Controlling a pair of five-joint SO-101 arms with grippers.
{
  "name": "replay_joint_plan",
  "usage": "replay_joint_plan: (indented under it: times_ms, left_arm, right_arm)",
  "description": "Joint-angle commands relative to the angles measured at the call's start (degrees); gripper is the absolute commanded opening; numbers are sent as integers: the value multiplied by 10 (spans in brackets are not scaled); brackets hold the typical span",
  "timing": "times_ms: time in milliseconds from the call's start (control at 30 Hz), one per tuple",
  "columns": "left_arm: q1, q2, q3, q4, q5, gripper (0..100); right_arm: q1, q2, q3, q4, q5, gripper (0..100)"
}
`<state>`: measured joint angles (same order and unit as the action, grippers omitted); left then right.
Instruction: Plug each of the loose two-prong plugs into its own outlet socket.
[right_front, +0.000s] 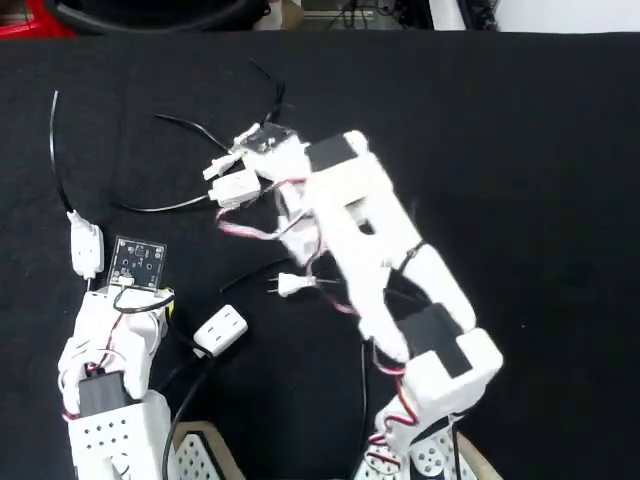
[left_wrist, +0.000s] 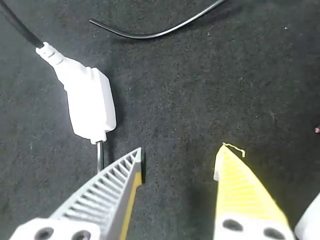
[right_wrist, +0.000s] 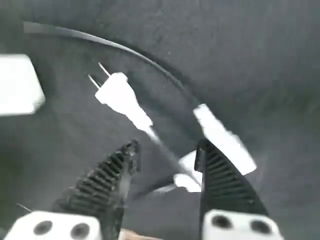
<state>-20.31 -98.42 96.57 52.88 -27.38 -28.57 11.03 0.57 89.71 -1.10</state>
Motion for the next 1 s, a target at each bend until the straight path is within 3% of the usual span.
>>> replay_joint_plan:
  times_ms: [0,67,433,967]
  left_arm:
    - [4,-7,9,1,-4,238]
    - [2,-7,9,1,-4,238]
    - [1,-7,11,-11,-4,238]
    - [1,-7,11,-14,-2,238]
  right_arm:
    - [-46,-13,5,6,-331,184]
    - [-66,2,11,-8,-386,184]
    - [-25,124,15,-61,-475,184]
    - [1,133,-14,-35,-471,184]
